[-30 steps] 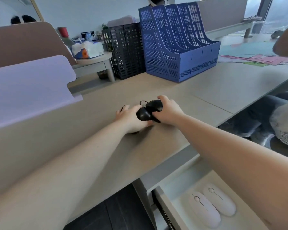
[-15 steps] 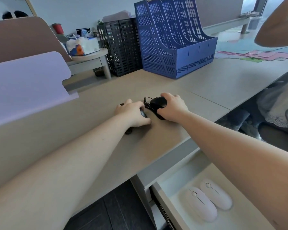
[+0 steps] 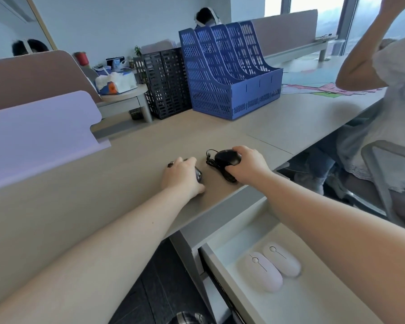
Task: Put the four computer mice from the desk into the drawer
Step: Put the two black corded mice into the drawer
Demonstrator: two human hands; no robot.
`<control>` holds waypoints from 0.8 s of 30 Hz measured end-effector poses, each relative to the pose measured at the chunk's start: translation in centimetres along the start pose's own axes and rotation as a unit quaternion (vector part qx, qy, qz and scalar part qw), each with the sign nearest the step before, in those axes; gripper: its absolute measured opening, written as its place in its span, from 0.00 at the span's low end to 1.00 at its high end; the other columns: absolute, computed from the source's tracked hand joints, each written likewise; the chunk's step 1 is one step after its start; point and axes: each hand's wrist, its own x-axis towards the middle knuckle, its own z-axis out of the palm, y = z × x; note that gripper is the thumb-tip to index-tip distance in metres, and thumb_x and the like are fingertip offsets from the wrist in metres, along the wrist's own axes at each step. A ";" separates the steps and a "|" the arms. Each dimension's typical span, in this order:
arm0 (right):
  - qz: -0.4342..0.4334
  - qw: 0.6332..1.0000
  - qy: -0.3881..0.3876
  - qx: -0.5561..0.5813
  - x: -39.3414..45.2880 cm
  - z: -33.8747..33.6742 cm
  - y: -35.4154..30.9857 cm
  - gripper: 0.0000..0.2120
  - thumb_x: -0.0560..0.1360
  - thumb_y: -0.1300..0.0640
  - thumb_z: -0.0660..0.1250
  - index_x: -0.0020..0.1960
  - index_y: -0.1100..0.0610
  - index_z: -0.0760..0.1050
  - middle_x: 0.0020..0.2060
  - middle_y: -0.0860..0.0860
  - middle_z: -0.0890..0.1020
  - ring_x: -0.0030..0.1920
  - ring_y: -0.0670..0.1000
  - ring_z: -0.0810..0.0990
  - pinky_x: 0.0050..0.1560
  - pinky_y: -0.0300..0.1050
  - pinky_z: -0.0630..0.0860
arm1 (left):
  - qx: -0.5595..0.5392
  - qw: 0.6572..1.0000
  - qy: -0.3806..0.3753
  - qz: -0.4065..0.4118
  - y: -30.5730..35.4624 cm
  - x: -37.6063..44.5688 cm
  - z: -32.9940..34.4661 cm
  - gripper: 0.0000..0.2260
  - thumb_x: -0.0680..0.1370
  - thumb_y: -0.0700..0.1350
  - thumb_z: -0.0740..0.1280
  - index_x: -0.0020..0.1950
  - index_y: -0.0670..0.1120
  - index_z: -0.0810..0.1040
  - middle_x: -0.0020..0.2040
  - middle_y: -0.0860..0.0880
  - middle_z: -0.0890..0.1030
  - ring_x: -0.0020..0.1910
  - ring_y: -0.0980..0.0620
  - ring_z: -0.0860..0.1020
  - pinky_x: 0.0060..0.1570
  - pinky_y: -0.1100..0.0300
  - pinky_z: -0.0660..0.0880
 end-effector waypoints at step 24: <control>0.131 0.988 -0.076 -0.021 -16.3 -6.3 13.3 0.18 0.68 0.56 0.71 0.57 0.55 0.77 0.50 0.55 0.82 0.50 0.56 0.81 0.52 0.49 0.81 | 0.045 0.977 -0.183 0.098 13.7 -17.4 8.2 0.19 0.72 0.43 0.68 0.63 0.46 0.70 0.61 0.42 0.74 0.59 0.39 0.75 0.50 0.50 0.74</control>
